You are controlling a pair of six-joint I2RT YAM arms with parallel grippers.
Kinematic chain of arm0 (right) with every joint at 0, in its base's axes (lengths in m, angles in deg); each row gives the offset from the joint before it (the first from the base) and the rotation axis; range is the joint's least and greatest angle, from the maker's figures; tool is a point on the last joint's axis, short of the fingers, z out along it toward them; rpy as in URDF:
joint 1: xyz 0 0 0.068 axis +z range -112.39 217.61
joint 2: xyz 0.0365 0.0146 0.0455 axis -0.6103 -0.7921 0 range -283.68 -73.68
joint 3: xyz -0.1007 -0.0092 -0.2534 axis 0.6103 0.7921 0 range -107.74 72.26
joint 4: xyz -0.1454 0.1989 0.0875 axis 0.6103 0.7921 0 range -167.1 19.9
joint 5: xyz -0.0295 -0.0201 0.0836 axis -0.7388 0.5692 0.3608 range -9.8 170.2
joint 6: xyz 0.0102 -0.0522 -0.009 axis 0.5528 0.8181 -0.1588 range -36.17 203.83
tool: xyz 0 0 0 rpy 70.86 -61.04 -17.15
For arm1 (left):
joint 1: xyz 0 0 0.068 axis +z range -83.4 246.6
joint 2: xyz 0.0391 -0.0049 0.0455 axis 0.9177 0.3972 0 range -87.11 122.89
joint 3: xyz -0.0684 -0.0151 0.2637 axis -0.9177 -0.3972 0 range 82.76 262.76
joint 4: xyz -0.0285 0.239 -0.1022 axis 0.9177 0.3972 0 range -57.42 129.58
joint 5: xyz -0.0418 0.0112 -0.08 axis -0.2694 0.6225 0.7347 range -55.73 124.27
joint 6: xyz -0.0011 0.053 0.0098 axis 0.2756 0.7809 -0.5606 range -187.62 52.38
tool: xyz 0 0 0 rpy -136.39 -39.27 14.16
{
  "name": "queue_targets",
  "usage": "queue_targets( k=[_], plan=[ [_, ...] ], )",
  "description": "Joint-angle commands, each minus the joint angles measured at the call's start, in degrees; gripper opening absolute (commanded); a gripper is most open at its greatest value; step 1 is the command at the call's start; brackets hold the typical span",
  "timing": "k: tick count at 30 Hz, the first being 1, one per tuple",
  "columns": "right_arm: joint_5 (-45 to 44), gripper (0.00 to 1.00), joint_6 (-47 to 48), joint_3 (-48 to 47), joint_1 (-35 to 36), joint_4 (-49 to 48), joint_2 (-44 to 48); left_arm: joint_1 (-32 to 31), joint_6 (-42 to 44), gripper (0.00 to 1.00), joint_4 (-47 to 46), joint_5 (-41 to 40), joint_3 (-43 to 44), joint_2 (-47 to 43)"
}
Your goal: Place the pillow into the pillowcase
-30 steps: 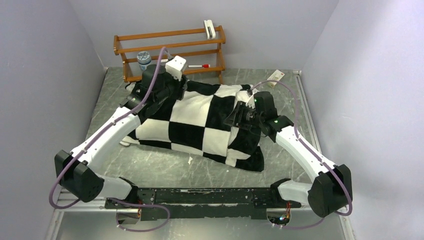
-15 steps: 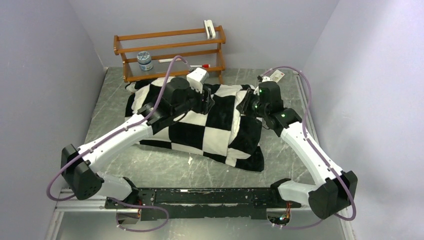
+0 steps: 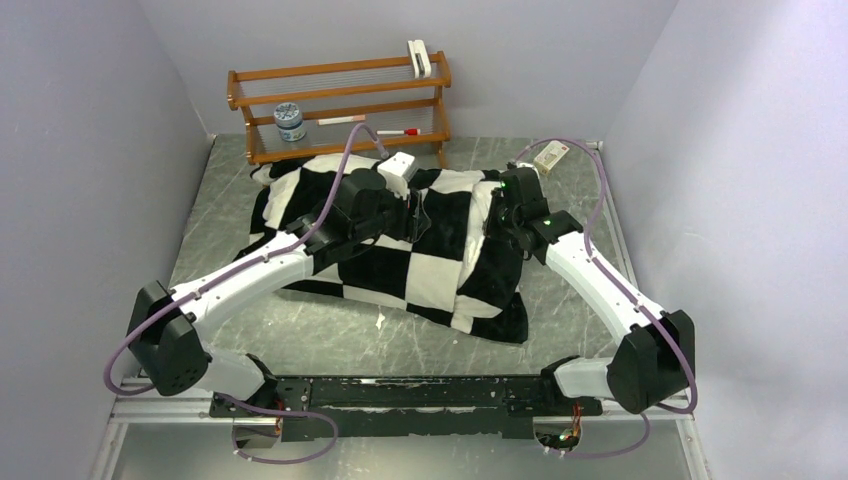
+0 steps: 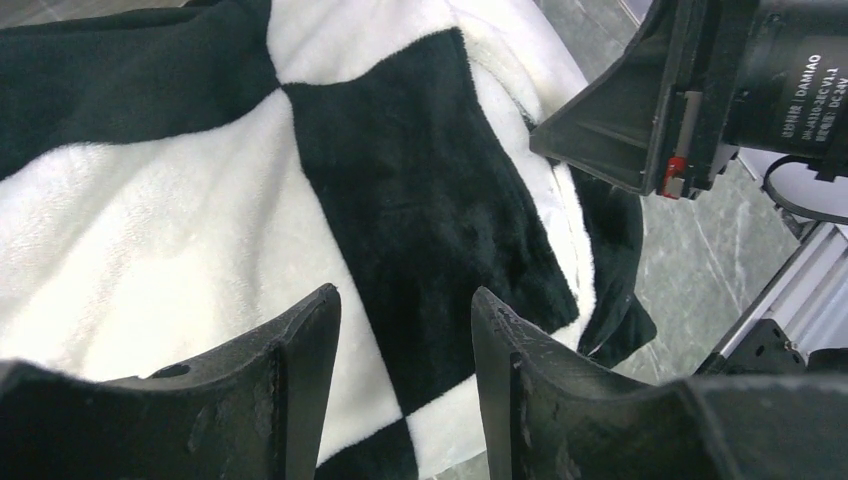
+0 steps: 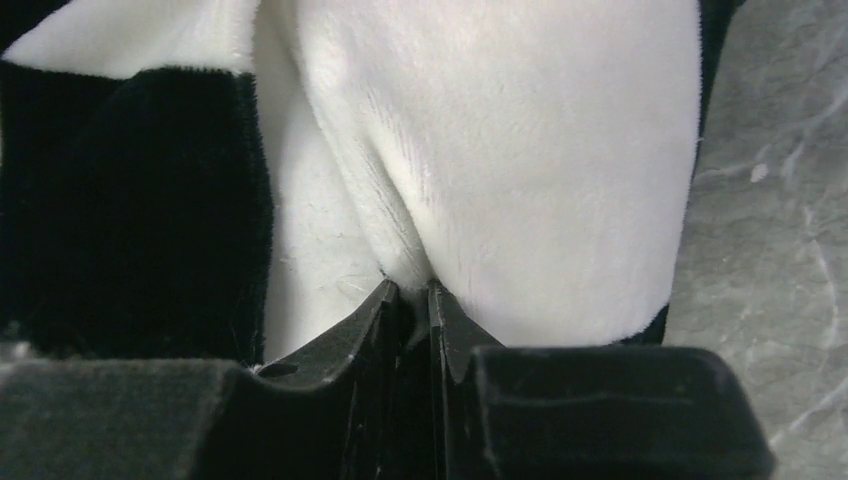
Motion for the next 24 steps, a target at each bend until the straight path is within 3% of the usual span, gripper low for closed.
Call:
queue_targets(
  k=[1, 8, 10, 11, 16, 24],
  plan=[
    [-6.13, 0.20, 1.54, -0.30, 0.73, 2.42, -0.20, 0.10, -1.69, 0.55, -3.74, 3.72, -0.67, 1.41],
    [-3.61, 0.22, 0.95, 0.42, 1.45, 0.43, -1.96, 0.12, -1.10, 0.57, -3.83, 2.02, -2.18, 4.07],
    [-2.41, 0.12, 0.73, 0.61, 1.55, -1.03, -2.07, 0.10, -0.89, 0.57, -4.52, 1.44, -2.83, 4.86],
    [-1.34, 0.00, 0.65, 0.51, 1.62, -1.81, -2.08, 0.10, -0.74, 0.57, -4.54, 1.10, -3.08, 5.27],
    [7.26, 0.00, -1.38, 1.00, 1.75, -8.14, 0.60, 0.17, -0.14, 0.57, -5.72, -2.45, -5.93, 7.05],
    [22.70, 0.00, -12.46, 6.70, 1.87, -27.64, 3.25, 0.18, -2.48, 0.56, -9.39, -1.43, -9.91, 10.09]
  ],
)
